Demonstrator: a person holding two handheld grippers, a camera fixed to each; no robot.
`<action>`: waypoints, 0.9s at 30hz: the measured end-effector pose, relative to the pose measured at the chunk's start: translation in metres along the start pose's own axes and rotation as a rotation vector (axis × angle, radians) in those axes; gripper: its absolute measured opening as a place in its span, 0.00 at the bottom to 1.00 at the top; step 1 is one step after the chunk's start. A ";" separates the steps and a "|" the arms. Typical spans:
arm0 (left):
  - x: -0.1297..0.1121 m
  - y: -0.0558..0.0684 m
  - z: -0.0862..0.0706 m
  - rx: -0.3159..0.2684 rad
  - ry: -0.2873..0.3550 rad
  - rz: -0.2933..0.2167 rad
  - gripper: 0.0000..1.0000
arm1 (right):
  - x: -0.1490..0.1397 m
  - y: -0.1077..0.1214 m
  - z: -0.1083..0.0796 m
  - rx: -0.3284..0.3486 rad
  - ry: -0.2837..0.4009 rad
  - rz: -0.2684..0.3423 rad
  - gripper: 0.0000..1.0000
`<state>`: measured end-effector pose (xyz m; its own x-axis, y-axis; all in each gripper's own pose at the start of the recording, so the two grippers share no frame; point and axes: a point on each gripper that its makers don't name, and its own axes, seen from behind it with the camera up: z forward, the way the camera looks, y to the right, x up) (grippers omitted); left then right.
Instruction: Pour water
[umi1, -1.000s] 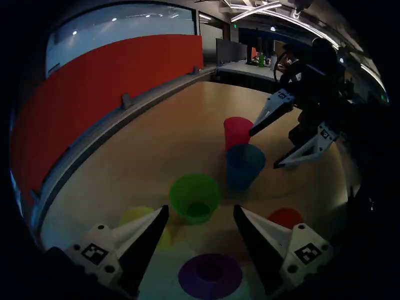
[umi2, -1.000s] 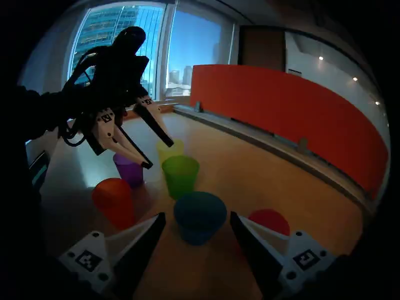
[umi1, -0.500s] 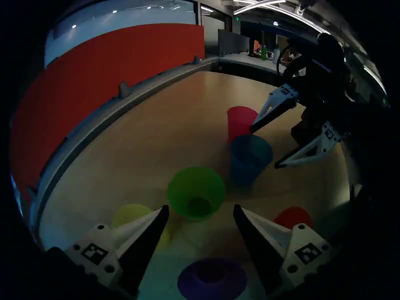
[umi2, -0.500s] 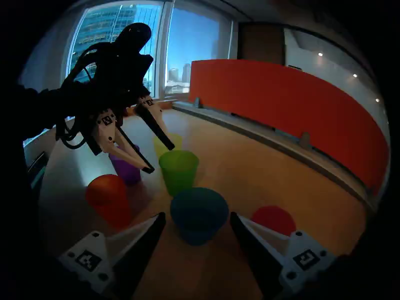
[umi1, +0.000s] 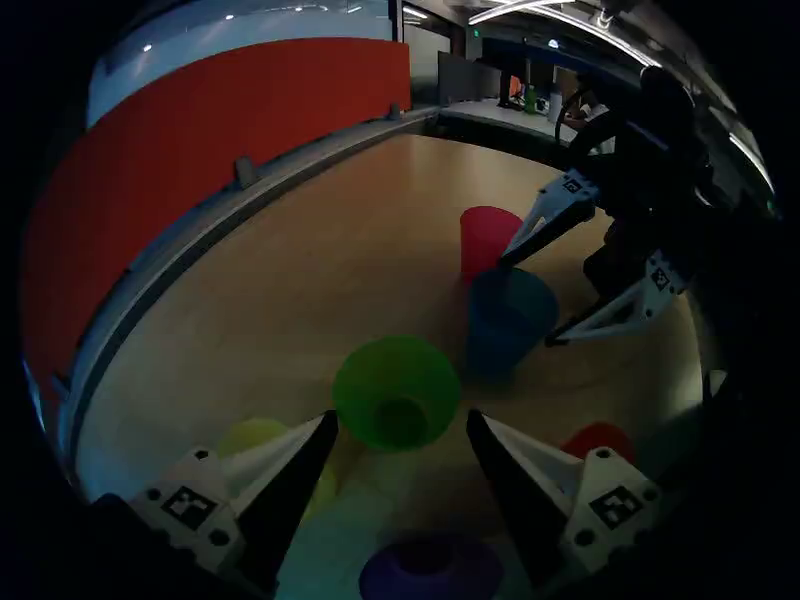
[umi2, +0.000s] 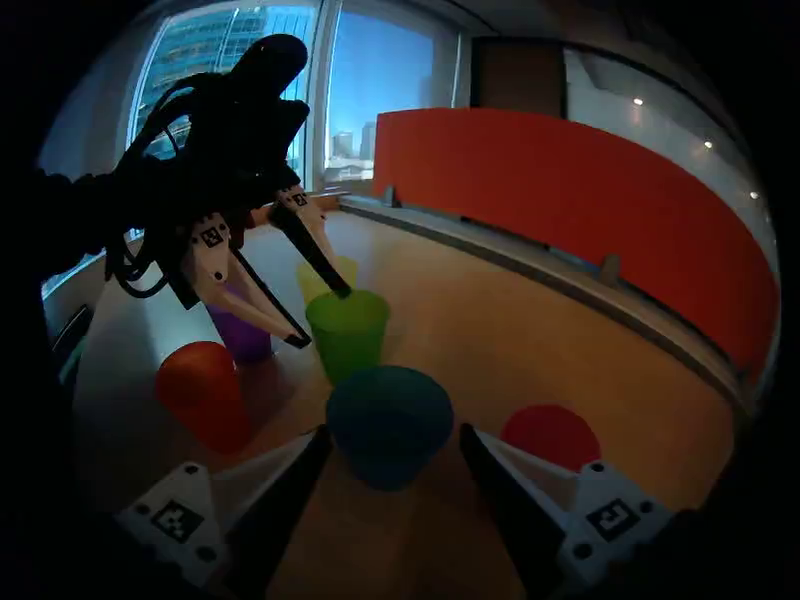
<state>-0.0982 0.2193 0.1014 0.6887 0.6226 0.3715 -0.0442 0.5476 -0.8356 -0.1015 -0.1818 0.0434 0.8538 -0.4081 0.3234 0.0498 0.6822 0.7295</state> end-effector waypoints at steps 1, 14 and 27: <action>0.000 0.000 0.001 0.000 -0.004 0.000 0.96 | 0.000 0.000 0.001 0.001 -0.001 0.001 1.00; -0.002 0.001 0.012 0.007 -0.033 -0.025 0.96 | 0.000 -0.003 0.013 0.012 -0.002 0.002 1.00; 0.000 -0.001 0.019 0.031 -0.017 -0.032 0.94 | 0.002 -0.004 0.021 0.021 0.003 0.011 1.00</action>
<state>-0.1114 0.2291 0.1102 0.6779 0.6137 0.4047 -0.0452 0.5843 -0.8103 -0.1107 -0.1979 0.0535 0.8556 -0.3990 0.3298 0.0296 0.6738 0.7383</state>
